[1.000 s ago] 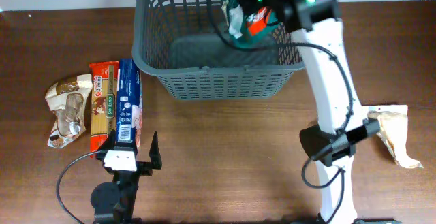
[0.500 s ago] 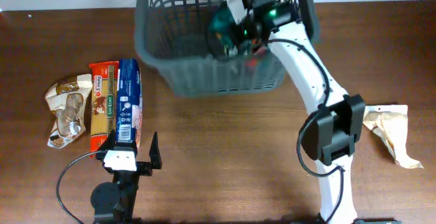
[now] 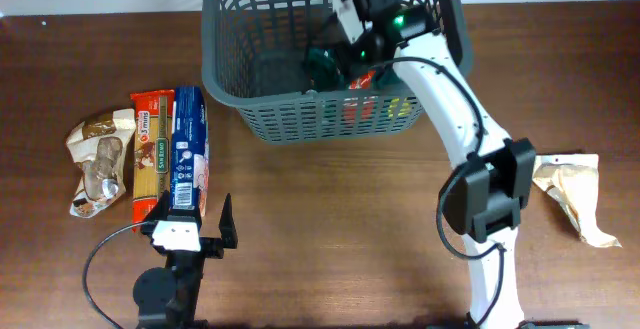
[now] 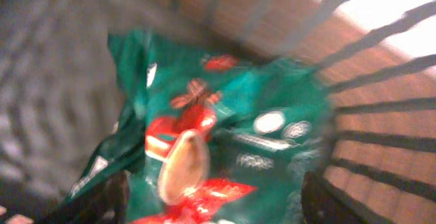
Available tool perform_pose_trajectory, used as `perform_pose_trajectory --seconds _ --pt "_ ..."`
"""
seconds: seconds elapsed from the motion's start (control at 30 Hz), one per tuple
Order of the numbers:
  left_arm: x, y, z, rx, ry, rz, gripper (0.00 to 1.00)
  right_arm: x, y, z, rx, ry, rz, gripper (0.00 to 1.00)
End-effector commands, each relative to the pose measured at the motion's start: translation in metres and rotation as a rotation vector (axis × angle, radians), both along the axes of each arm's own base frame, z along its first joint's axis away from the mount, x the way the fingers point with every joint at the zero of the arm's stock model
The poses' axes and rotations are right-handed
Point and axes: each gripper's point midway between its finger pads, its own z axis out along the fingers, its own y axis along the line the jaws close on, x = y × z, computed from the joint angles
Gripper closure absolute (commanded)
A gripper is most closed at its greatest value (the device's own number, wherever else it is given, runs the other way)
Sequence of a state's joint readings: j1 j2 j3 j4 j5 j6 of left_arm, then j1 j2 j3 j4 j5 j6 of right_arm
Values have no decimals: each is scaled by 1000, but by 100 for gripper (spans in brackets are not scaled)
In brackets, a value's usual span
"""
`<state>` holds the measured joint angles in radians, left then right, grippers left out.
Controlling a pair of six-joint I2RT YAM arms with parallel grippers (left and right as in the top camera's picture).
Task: Pack container
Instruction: 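Carry the green bag into the grey basket and release it, then move the right gripper to the crumpled beige bag and grasp it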
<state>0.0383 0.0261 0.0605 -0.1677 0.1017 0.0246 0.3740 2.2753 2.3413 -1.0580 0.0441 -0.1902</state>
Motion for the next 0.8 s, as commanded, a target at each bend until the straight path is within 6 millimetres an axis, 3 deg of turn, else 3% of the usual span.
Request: perform_pose_trajectory --seconds 0.0,0.07,0.17,0.27,0.37,0.5,0.57,0.6,0.7,0.77 --pt "0 -2 -2 -10 1 -7 1 -9 -39 172 -2 -375 -127 19" --pt "0 -2 -2 -10 1 -7 1 -23 -65 225 -37 -495 -198 16" --pt "0 -2 -2 -10 1 -7 1 -47 -106 281 -58 -612 -291 16" --pt "0 -2 -2 -10 1 -7 1 -65 -152 296 -74 -621 -371 16" --pt "0 -2 -2 -10 1 -7 1 -73 -219 288 -91 -578 -478 16" --pt "0 -2 -2 -10 1 -7 1 -85 -314 240 -116 -477 -641 16" --pt "0 -2 -2 -10 1 -7 1 -99 -354 196 -154 -362 -721 10" --pt "0 -2 -2 -10 1 -7 1 -111 -370 165 -185 -261 -736 8" --pt "0 -2 -2 -10 1 -7 1 -142 -389 88 -200 3 -724 9" --pt "0 -2 -2 -10 1 -7 1 -164 -392 42 -188 163 -732 16"
